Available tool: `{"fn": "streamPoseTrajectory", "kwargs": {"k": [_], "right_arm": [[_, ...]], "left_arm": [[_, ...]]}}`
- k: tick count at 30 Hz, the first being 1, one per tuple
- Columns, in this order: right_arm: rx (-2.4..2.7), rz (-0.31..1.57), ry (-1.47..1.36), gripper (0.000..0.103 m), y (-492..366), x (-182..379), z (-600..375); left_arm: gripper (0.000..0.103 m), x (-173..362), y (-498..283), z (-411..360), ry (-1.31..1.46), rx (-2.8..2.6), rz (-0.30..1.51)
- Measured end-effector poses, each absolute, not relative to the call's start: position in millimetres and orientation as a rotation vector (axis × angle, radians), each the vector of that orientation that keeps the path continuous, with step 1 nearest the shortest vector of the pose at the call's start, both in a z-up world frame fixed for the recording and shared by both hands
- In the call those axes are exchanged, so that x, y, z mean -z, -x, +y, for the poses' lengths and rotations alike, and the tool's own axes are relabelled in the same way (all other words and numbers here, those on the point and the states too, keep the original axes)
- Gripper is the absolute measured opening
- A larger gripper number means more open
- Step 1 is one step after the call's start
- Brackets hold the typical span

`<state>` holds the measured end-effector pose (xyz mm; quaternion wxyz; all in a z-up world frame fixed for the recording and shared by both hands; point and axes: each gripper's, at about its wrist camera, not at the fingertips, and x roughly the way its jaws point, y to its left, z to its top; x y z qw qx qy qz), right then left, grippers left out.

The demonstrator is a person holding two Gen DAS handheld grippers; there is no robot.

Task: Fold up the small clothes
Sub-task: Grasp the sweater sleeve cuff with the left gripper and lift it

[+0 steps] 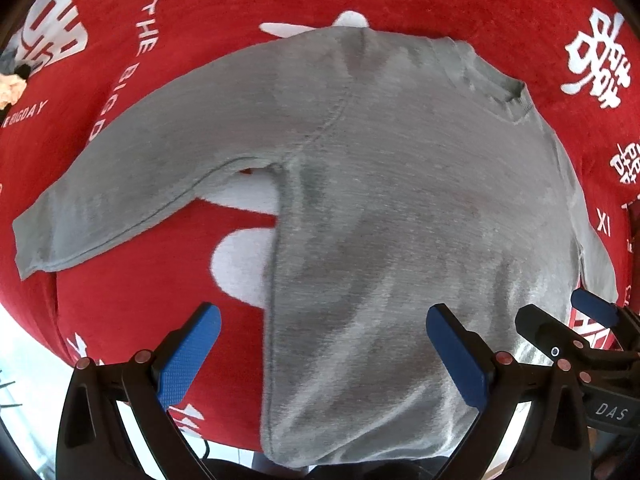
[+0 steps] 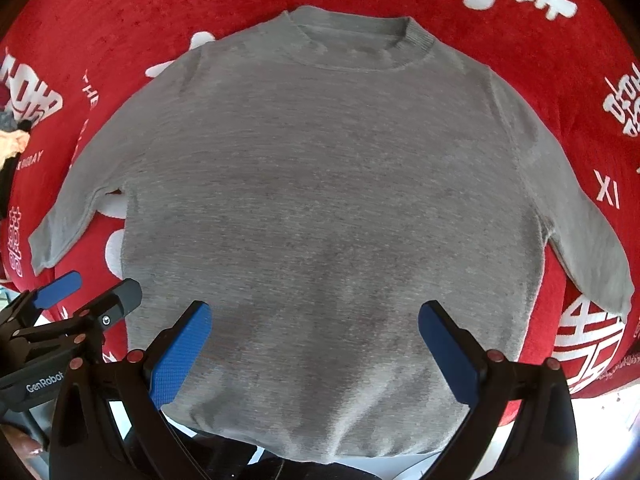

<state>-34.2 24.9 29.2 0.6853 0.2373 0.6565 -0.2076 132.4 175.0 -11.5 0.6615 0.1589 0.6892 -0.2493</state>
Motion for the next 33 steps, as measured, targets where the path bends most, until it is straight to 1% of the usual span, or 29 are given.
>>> {"fn": "streamPoseTrajectory", "kwargs": {"k": [5, 7, 12, 17, 21, 23, 27, 29, 33], "right_arm": [[0.439, 1.476, -0.507, 0.103, 16.9, -27.8, 37.1], [0.427, 1.479, -0.495, 0.103, 9.3, -27.1, 43.5], [0.398, 1.487, -0.418, 0.103, -12.5, -26.0, 63.6], [0.312, 1.477, -0.419, 0.103, -31.5, -24.7, 84.8], [0.25, 1.475, -0.404, 0.103, -45.1, -19.8, 103.9], [0.219, 1.476, -0.4, 0.103, -50.0, -15.8, 113.9], [0.162, 1.48, -0.388, 0.103, -60.0, -4.2, 133.1], [0.139, 1.48, -0.386, 0.103, -63.3, 1.9, 140.9], [0.1, 1.486, -0.384, 0.103, -66.7, 11.7, 154.0]], "left_arm": [[0.103, 11.3, -147.7, 198.3, -0.329, 0.534, 1.563], [0.103, 10.6, -139.9, 196.2, -0.316, 0.526, 1.564], [0.103, 9.2, -152.0, 226.3, -0.205, 0.511, 1.565], [0.103, 11.2, -183.0, 286.1, -0.006, 0.477, 1.563], [0.103, 18.1, -214.0, 350.2, 0.188, 0.38, 1.499], [0.103, 24.5, -227.8, 386.4, 0.282, 0.326, 1.458], [0.103, 55.7, -245.7, 438.7, 0.447, 0.236, 1.422], [0.103, 71.3, -250.3, 451.9, 0.519, 0.23, 1.42], [0.103, 79.5, -260.4, 458.9, 0.569, 0.263, 1.368]]}}
